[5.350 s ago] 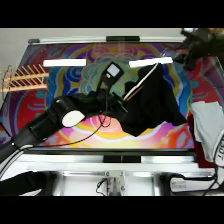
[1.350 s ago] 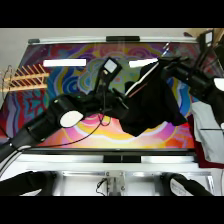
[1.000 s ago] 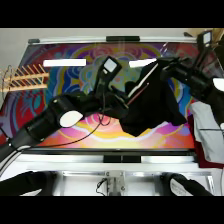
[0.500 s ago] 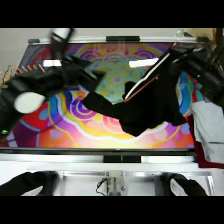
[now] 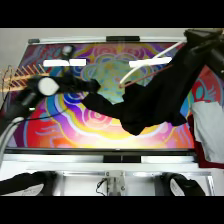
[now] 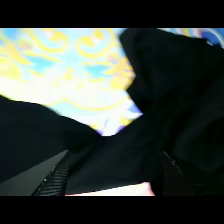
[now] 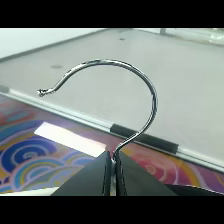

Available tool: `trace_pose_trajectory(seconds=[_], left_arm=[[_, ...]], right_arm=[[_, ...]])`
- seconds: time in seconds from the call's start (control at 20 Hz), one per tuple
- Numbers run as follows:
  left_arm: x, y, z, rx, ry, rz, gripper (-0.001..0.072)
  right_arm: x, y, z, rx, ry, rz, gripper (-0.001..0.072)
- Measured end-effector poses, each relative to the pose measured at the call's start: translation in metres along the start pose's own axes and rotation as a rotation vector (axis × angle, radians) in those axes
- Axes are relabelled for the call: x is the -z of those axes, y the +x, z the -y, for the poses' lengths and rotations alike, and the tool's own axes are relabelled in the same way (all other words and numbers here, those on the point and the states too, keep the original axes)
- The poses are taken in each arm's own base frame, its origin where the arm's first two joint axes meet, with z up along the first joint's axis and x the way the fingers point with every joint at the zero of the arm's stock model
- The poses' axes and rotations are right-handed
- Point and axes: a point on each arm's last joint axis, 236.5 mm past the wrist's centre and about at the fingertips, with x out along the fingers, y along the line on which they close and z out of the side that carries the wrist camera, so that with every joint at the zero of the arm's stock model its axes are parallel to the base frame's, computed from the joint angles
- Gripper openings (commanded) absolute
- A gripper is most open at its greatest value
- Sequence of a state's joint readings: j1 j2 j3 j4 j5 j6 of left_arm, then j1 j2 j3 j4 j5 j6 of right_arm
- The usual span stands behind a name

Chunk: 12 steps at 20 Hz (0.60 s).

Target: Fold the shirts.

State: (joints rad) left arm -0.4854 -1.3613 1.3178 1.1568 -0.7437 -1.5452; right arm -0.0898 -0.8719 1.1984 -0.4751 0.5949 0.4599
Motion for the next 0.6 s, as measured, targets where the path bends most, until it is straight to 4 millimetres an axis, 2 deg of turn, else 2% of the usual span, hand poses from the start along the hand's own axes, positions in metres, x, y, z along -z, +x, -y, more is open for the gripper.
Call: trace_pose_trajectory(seconds=[0.1, 0.2, 0.35, 0.6], left_arm=[[0.018, 0.031, 0.029, 0.106, 0.007, -0.038, 0.0699], [0.035, 0.054, 0.051, 0.182, 0.022, -0.071, 0.0699], [0.059, 0.072, 0.066, 0.240, 0.057, -0.129, 0.0699], [0.078, 0.097, 0.079, 0.291, 0.051, -0.156, 0.0693]], right_arm=[[-0.005, -0.004, -0.001, 0.004, 0.021, 0.006, 0.0068], [-0.007, -0.006, -0.001, 0.007, 0.049, 0.009, 0.0068], [-0.008, -0.007, -0.003, 0.004, 0.081, 0.008, 0.0068], [-0.004, -0.008, -0.010, -0.026, 0.144, -0.012, 0.0068]])
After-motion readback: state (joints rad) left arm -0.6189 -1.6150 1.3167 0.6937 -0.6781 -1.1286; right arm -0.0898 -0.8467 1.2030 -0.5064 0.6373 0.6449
